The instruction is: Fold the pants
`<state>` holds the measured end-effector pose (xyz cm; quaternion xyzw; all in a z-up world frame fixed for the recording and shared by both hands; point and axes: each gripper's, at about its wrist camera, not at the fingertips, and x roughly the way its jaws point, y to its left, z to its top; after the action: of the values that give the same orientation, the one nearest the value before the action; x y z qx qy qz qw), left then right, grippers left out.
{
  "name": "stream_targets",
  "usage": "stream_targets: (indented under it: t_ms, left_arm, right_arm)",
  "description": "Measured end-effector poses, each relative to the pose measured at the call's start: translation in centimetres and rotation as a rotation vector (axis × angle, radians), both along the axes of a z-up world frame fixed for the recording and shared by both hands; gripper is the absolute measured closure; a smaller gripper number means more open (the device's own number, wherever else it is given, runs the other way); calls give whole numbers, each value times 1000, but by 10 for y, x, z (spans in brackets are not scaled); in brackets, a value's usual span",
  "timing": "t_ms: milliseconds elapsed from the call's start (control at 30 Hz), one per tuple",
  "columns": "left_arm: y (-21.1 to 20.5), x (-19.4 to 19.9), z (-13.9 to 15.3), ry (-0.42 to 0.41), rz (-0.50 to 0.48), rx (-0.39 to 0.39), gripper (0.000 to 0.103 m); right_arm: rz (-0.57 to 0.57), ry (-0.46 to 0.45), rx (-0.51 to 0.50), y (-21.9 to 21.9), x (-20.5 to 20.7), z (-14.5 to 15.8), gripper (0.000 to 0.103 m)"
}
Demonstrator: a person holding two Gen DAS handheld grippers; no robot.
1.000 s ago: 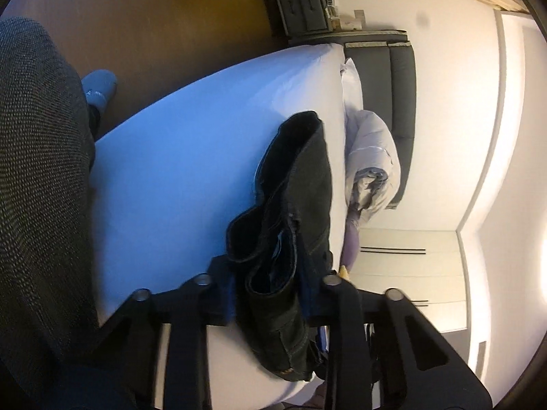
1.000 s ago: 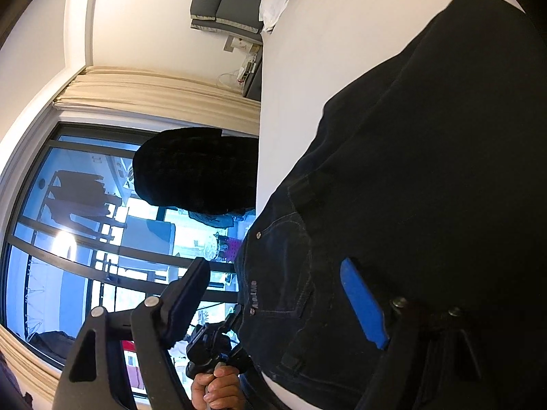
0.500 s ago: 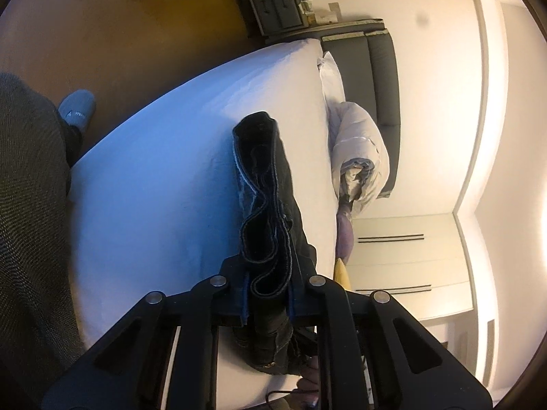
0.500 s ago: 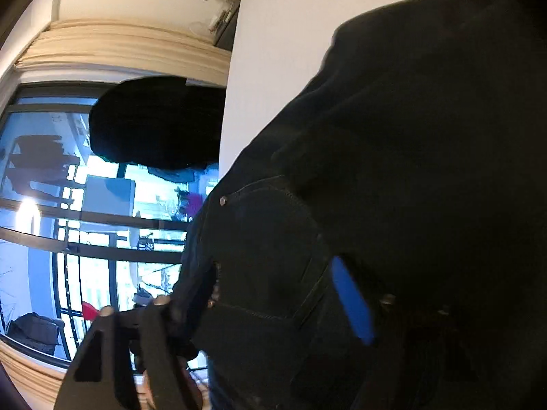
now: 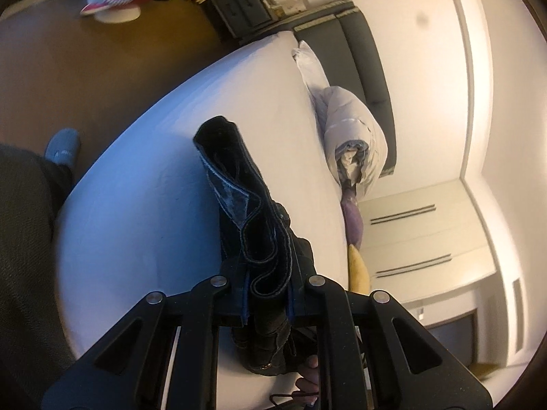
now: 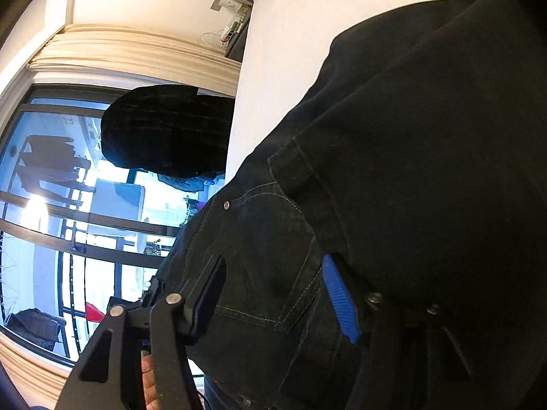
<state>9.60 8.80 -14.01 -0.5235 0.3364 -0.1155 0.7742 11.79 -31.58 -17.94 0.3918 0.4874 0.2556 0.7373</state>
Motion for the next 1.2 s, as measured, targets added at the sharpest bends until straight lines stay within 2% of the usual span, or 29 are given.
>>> stream_targets:
  t_ms: [200,267,300,400,533,667,800,900,1000,1100,1200]
  left_arm:
    - [-27,11,38,-28,-48,126,90]
    - [-45,18,60,-47,-83,218,91]
    - [-57,20,72,-64,-106,269,91]
    - [-110,30,110,-135,-198,438,91]
    - [-208,41,137,-230,-363,659,91]
    - [-318,45,118,-255,-566,836,90]
    - [-379,41,87,-221,-703,896,90]
    - [-403,35,74,-216,-766,947,90]
    - [-416,29,67,-212,-787,1001,90]
    - [-431,24,67,-232,-795,1070,90]
    - [-441,13,66,-256,-801,1135,90]
  right_arm:
    - [-3,-31,-7,1,0,8,41]
    - [-37,-20,8,-3,2,21,27]
    - [-49,-30,3,-5,3,29,14]
    - [-15,-106,20,-20,15,64,11]
    - [58,-127,72,-53,34,95,11]
    - [23,-115,75,-106,39,98,7]
    - [-26,-65,62,-141,24,79,6]
    - [-10,-19,44,-146,11,60,5]
    - [9,6,33,-142,3,50,5]
    - [43,-15,-22,-129,1,57,6]
    - [88,-19,-138,-112,2,70,9]
